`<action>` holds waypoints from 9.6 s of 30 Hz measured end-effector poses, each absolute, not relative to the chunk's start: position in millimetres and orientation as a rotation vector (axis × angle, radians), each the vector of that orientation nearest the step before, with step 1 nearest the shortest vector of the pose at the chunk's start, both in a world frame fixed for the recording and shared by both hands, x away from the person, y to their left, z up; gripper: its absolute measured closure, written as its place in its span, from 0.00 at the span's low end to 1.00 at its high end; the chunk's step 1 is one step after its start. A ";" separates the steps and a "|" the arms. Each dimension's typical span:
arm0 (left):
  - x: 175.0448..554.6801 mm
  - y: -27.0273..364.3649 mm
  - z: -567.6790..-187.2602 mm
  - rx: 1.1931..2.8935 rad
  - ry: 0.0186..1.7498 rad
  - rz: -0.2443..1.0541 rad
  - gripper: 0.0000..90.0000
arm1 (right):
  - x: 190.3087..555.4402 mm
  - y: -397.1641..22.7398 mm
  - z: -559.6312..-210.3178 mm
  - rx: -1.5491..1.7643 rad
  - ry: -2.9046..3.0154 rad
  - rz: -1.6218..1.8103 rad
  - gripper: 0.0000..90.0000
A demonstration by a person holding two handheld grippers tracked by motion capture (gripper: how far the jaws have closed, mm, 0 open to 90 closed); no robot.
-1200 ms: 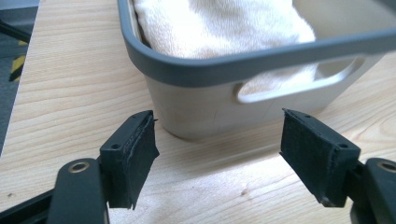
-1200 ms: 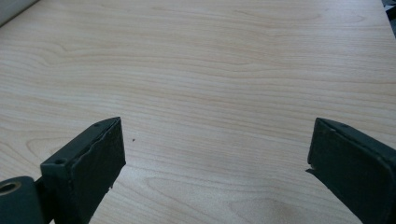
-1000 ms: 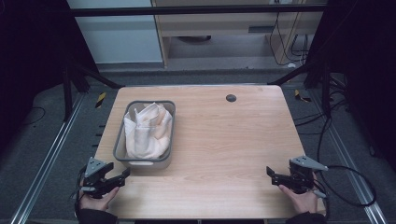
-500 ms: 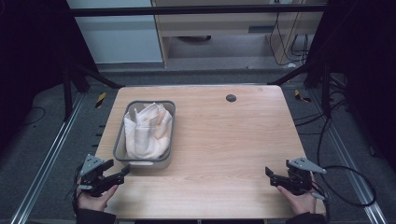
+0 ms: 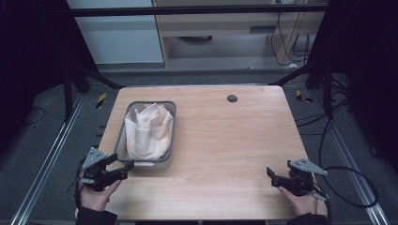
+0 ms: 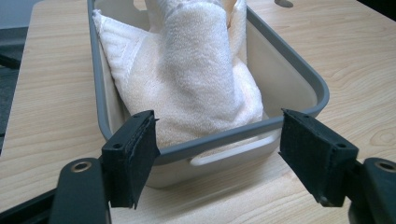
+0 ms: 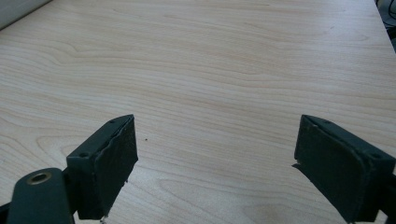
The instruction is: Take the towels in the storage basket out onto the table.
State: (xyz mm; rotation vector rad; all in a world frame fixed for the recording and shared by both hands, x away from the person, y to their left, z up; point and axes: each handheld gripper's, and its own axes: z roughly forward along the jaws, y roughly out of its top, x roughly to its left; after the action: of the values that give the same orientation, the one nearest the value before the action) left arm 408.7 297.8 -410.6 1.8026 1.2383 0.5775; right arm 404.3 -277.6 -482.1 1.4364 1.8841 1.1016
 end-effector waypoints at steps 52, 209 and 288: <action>483.5 270.1 -385.4 1.878 1.241 0.564 0.23 | 405.6 -280.0 -483.8 1.436 1.885 1.078 0.13; 480.3 110.7 -320.2 1.955 0.897 0.486 0.70 | 405.9 -282.2 -485.2 1.455 1.911 1.084 0.12; 465.5 118.1 -403.0 2.081 0.822 0.365 0.17 | 405.8 -282.8 -487.3 1.454 1.917 1.070 0.10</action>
State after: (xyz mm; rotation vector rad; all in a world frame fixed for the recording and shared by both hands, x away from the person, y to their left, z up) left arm 465.5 118.1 -403.0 2.0810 0.8225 0.3655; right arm 405.8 -282.8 -487.3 1.4539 1.9171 1.0703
